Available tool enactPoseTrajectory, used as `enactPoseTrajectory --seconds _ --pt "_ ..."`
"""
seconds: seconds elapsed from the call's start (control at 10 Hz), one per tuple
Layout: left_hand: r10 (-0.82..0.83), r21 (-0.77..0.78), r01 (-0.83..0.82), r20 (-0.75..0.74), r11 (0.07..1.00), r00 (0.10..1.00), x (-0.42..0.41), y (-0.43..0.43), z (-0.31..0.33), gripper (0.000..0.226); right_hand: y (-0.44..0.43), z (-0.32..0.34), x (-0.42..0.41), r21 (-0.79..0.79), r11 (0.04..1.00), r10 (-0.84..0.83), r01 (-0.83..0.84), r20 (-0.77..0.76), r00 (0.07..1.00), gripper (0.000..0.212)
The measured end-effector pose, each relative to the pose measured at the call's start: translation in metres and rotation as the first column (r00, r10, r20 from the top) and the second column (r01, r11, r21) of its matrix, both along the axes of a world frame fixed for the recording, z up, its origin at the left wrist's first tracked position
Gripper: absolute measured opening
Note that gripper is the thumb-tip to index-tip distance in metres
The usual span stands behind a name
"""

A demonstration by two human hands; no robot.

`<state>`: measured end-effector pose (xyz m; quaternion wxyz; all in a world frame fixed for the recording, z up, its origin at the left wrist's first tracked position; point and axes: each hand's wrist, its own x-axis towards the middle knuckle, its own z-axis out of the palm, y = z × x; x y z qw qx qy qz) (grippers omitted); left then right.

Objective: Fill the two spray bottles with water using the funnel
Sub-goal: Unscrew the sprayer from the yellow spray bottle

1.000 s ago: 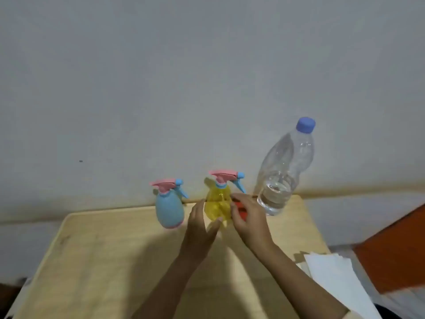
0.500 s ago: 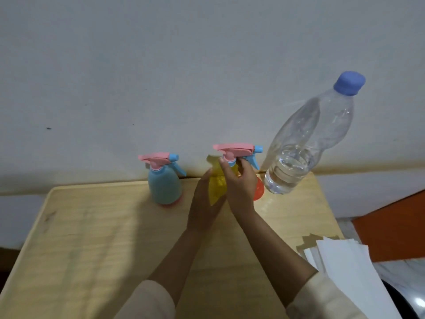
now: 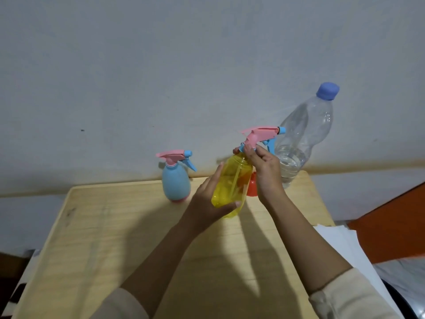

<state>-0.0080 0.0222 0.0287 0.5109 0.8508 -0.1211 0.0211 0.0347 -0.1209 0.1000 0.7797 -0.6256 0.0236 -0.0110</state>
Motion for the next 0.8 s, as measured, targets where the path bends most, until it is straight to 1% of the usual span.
enactPoseTrajectory --seconds 0.1,0.2,0.3,0.4,0.5,0.6,0.7,0.8 --pt "-0.114 -0.113 0.096 -0.164 0.989 0.980 -0.013 0.008 0.013 0.085 0.002 0.002 -0.010 0.047 0.998 0.040 -0.042 0.028 0.999 0.020" --pt "-0.156 -0.155 0.125 -0.202 0.980 0.967 -0.022 0.012 0.023 0.081 0.005 0.004 -0.016 0.184 0.973 0.133 -0.140 0.049 0.990 0.025" --pt "-0.077 -0.118 0.053 -0.207 0.992 0.975 -0.038 0.016 0.027 0.087 0.007 0.002 -0.026 0.240 0.938 0.256 -0.248 -0.002 0.967 0.032" --pt "0.017 0.020 -0.015 -0.130 1.000 0.991 -0.055 0.016 0.025 0.090 0.019 -0.004 -0.041 0.090 0.995 0.051 -0.043 -0.088 0.995 0.033" --pt "0.045 0.133 -0.036 -0.068 0.990 0.997 -0.070 0.017 0.022 0.077 0.027 -0.003 -0.053 -0.051 0.965 -0.258 0.256 -0.048 0.965 0.032" --pt "0.013 0.198 -0.001 -0.058 0.980 0.998 -0.079 0.021 0.022 0.085 0.023 0.004 -0.061 -0.016 0.992 -0.127 0.126 -0.047 0.991 0.018" --pt "0.014 0.255 -0.004 -0.035 0.967 0.999 -0.086 0.026 0.024 0.086 0.017 0.006 -0.072 0.072 0.996 0.054 -0.057 0.033 0.998 0.029" --pt "0.015 0.144 -0.017 0.017 0.989 1.000 -0.094 0.032 0.032 0.080 0.024 0.011 -0.080 0.196 0.979 0.056 -0.057 0.015 0.998 0.048"
